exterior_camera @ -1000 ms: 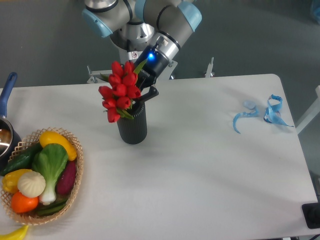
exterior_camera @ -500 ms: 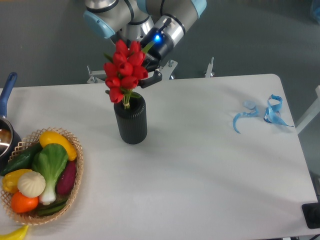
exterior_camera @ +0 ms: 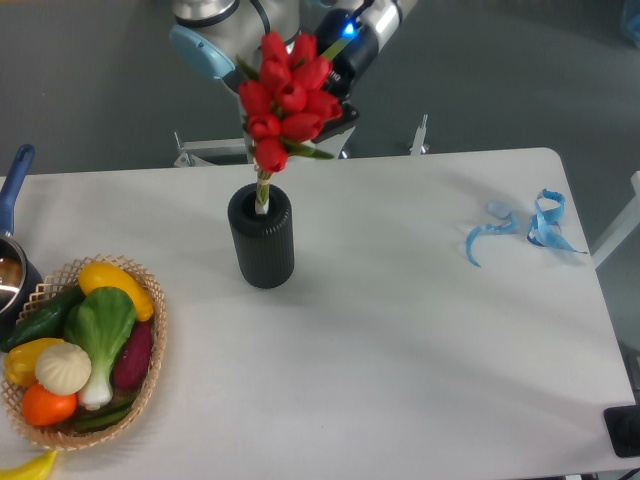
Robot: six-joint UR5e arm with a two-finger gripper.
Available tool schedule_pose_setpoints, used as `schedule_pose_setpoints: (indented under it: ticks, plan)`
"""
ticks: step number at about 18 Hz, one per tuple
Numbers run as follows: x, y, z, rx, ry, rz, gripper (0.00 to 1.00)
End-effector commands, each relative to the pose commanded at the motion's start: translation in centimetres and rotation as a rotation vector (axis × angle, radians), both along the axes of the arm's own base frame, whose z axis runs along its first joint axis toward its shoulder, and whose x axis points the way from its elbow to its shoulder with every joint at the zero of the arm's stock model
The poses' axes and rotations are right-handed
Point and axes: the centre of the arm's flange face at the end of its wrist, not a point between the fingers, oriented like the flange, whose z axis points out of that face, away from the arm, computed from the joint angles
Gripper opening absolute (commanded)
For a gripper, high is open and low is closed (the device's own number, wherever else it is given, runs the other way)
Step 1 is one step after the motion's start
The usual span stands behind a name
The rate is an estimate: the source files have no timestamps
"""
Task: Pick up the flowers from the vase
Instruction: 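Lift the tulip bunch straight up out of the black vase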
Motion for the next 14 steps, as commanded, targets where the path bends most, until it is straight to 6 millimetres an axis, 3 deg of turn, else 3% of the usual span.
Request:
schedule_pose_setpoints:
  ticks: [7, 11, 14]
  plan:
    - [-2.3, -1.3, 2.7, 0.015, 0.022, 0.043, 0.0]
    - [-5.8, -1.1, 3.1, 0.004, 0.046, 0.058, 0.0]
    - [-8.7, -0.8, 2.7, -0.067, 0.188, 0.093, 0.0]
